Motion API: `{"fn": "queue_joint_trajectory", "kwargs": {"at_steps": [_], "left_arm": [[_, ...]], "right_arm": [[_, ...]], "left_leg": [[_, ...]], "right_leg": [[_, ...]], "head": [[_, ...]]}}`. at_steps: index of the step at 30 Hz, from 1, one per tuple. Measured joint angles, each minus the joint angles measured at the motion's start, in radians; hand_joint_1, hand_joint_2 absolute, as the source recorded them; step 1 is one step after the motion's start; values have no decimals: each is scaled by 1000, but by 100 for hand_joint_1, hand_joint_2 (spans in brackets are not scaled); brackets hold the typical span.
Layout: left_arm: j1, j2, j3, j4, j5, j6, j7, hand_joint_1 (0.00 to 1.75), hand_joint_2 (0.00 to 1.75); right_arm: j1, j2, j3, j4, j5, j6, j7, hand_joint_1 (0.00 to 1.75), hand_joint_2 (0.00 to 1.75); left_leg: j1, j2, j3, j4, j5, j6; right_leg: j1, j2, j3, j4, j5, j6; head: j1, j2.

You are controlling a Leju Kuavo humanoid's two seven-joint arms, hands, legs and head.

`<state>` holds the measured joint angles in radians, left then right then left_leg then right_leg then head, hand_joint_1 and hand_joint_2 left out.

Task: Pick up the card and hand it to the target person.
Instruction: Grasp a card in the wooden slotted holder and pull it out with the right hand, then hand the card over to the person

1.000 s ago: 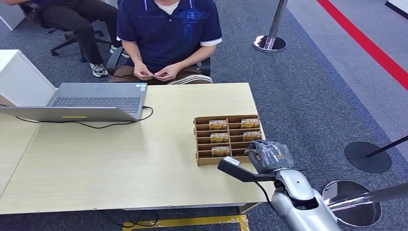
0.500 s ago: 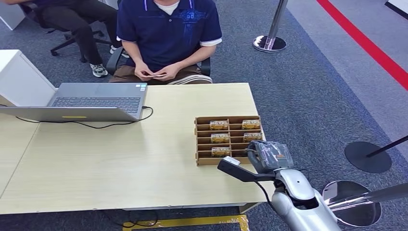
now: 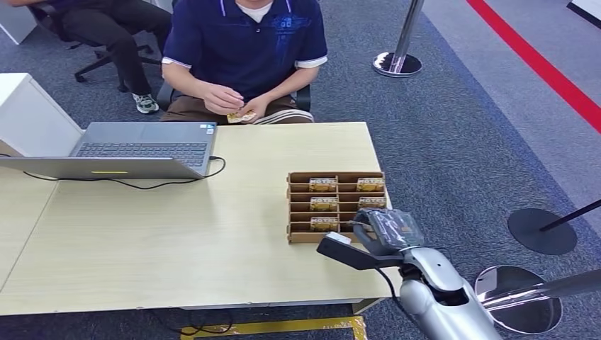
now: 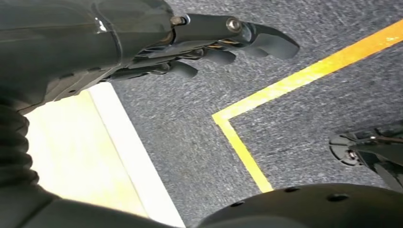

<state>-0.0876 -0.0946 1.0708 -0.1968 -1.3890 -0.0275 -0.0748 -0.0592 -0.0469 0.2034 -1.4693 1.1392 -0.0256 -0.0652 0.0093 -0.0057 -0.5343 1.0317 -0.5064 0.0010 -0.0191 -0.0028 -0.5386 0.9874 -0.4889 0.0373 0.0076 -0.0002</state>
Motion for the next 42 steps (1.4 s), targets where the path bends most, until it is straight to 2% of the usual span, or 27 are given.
{"fn": "queue_joint_trajectory", "kwargs": {"at_steps": [4, 8, 28, 34, 42], "left_arm": [[0, 0, 0, 0, 0, 2, -1, 0, 175], [0, 0, 0, 0, 0, 4, -2, 0, 175], [0, 1, 0, 0, 2, 16, -1, 0, 175], [0, 1, 0, 0, 2, 16, -1, 0, 175], [-1, 1, 0, 0, 2, 16, 1, 0, 175]], "right_arm": [[3, -1, 5, 0, -113, 37, -86, 166, 175], [9, -3, 15, -4, -171, 51, -127, 166, 175], [16, -32, 37, -101, -215, 17, -133, 166, 175], [-43, -32, 64, -124, -235, 15, -144, 166, 175], [-196, -20, 118, -80, -326, 31, -175, 166, 175]], "left_leg": [[0, 0, 0, 0, 0, 0], [0, 0, 0, 0, 0, 0], [0, 0, 0, 0, 0, 0], [0, 0, 0, 0, 1, 0], [0, 0, -1, 0, 1, 0]], "right_leg": [[0, 0, 0, 0, 0, 0], [0, 0, 0, 0, 0, 0], [0, 0, 0, 0, 0, 0], [0, 0, 0, 0, 0, 0], [0, 1, 0, 1, 1, 0]], "head": [[0, 0], [0, 0], [0, 0], [0, 0], [0, 0]]}}
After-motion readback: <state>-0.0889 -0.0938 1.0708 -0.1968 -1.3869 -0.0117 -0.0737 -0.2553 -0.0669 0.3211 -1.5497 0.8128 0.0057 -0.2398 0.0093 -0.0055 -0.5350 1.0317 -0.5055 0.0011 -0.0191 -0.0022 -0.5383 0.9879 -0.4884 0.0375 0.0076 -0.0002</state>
